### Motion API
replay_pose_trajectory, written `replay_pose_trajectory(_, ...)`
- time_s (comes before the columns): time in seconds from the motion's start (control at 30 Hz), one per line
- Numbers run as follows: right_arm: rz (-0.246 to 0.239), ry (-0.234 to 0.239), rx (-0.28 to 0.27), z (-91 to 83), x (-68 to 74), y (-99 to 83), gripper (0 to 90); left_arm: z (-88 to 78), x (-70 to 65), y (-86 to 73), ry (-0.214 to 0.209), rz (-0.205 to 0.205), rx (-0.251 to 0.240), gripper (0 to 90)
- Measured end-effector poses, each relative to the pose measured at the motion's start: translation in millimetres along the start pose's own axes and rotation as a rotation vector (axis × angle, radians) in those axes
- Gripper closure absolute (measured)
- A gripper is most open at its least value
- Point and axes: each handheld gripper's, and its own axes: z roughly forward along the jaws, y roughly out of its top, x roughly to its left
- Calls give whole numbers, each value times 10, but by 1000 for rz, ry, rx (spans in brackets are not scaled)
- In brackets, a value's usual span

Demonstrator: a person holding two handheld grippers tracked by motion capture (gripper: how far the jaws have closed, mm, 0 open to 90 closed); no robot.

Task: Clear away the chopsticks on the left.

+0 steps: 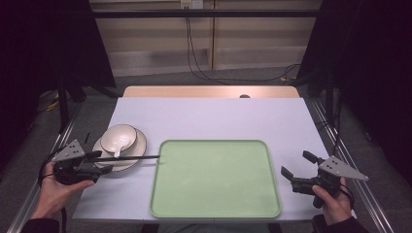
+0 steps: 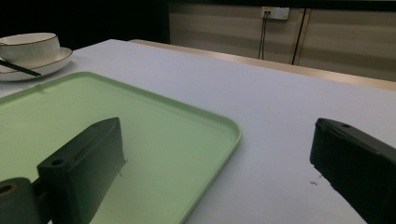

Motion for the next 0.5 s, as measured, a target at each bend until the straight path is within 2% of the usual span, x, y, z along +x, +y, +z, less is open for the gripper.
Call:
replay_pose_trajectory(0.07, 2, 8, 7, -1, 2, -2, 25, 21, 20, -6, -11, 15, 8, 384)
replay_pose_trajectory(0.13, 4, 17, 12, 4, 6, -6, 25, 37, 58, -5, 9, 22, 19, 474)
replay_pose_trajectory(0.17, 2, 14, 12, 12, 9, -8, 26, 42, 82, -7, 0, 26, 19, 551)
replay_pose_trajectory(0.2, 3, 17, 13, 11, 9, -7, 25, 48, 102, -10, -3, 28, 19, 568)
replay_pose_trajectory(0.23, 3, 16, 14, 10, 9, -7, 25, 73, 116, -12, -9, 49, 44, 610)
replay_pose_trajectory(0.33, 4, 13, 12, 11, 7, -7, 25, 106, 124, -19, -24, 69, 63, 646)
replay_pose_trajectory(0.37, 5, 15, 14, 12, 8, -8, 26, 117, 127, -19, -16, 77, 68, 675)
replay_pose_trajectory(0.4, 4, 16, 13, 14, 7, -8, 26, 109, 149, -9, -25, 90, 60, 705)
replay_pose_trajectory(0.5, 3, 17, 14, 14, 9, -7, 26, 115, 159, 7, -22, 100, 67, 707)
